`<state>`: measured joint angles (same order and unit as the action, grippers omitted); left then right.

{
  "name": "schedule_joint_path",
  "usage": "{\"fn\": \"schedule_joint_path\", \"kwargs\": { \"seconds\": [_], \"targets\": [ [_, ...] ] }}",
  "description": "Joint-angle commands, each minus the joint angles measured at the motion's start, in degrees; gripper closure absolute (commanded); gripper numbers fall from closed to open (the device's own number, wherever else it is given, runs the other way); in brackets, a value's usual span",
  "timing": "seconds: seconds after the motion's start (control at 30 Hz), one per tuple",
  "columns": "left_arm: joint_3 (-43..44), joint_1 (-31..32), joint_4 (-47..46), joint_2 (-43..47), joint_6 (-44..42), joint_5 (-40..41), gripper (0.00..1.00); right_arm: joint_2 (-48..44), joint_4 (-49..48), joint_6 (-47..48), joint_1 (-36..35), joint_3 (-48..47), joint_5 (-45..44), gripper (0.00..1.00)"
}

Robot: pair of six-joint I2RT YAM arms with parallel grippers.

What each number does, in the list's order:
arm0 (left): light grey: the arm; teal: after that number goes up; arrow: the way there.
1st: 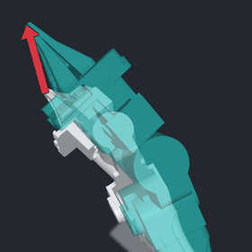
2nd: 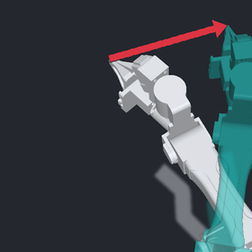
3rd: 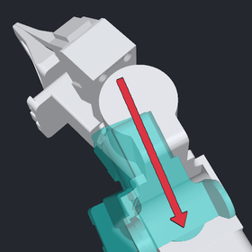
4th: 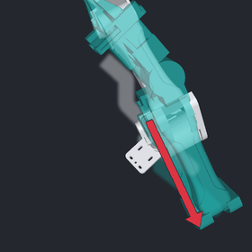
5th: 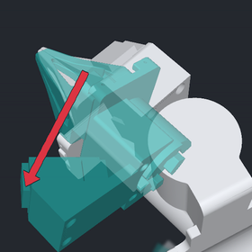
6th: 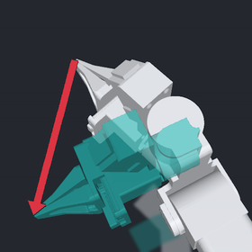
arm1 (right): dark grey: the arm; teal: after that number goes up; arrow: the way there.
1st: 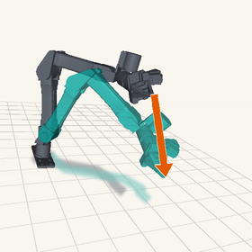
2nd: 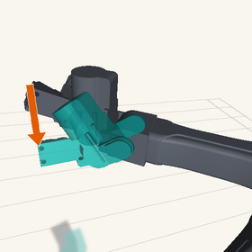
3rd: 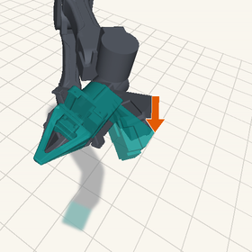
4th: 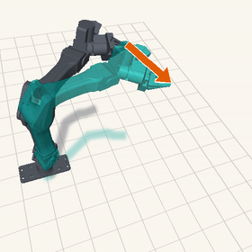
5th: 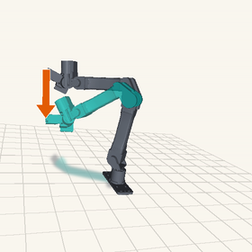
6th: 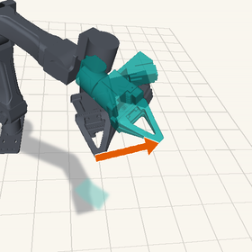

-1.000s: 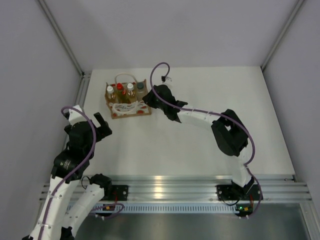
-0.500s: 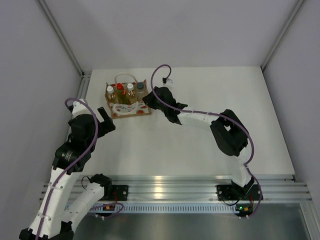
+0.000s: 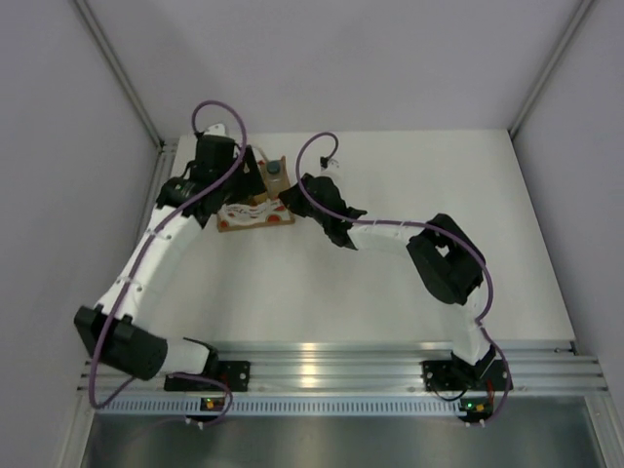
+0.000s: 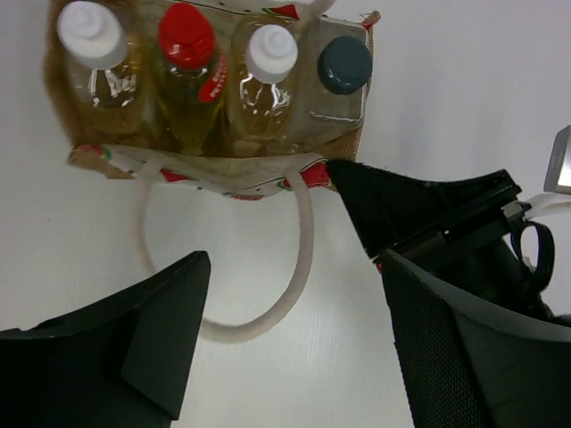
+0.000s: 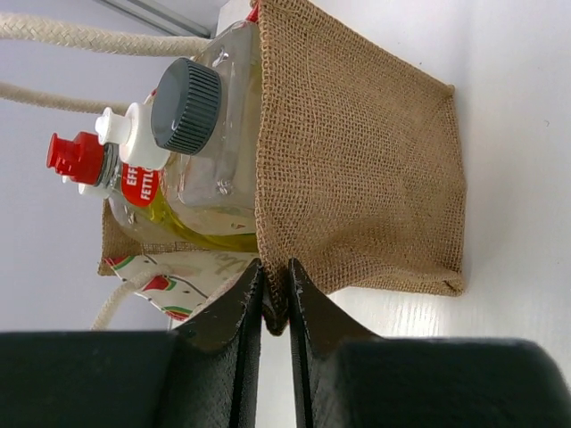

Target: Take the personal care products out of the canvas bag

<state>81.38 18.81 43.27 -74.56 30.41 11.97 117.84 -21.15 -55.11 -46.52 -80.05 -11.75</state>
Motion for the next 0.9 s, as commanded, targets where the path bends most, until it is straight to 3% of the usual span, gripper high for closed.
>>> {"fn": "schedule_joint_path", "kwargs": {
  "seconds": [0.0, 0.17, 0.3, 0.5, 0.67, 0.87],
  "targets": [
    [6.8, 2.4, -1.5, -7.4, -1.7, -3.1, 0.19, 4.9, 6.6, 1.4, -0.2, 3.6, 1.6, 1.0],
    [8.4, 2.6, -2.7, -10.8, 0.4, 3.3, 0.21, 4.3, 5.7, 2.0, 0.2, 3.7, 2.4, 1.0],
    [9.5, 0.8, -2.6, -12.2, 1.0, 14.3, 0.22, 4.2, 5.5, 3.1, 0.6, 3.1, 3.8, 1.0],
    [11.5, -5.9, -2.7, -14.8, 0.4, 12.6, 0.29, 4.2, 5.5, 3.8, 1.6, 2.4, 5.8, 1.0],
    [15.8, -14.0, -2.9, -19.4, -3.7, 3.1, 0.36, 4.2, 5.4, 4.6, 2.3, 1.5, 7.9, 1.0],
    [20.0, -17.0, -1.8, -24.7, -7.2, -0.8, 0.42, 4.3, 5.1, 4.7, 2.9, 1.2, 9.9, 1.0]
  ]
}}
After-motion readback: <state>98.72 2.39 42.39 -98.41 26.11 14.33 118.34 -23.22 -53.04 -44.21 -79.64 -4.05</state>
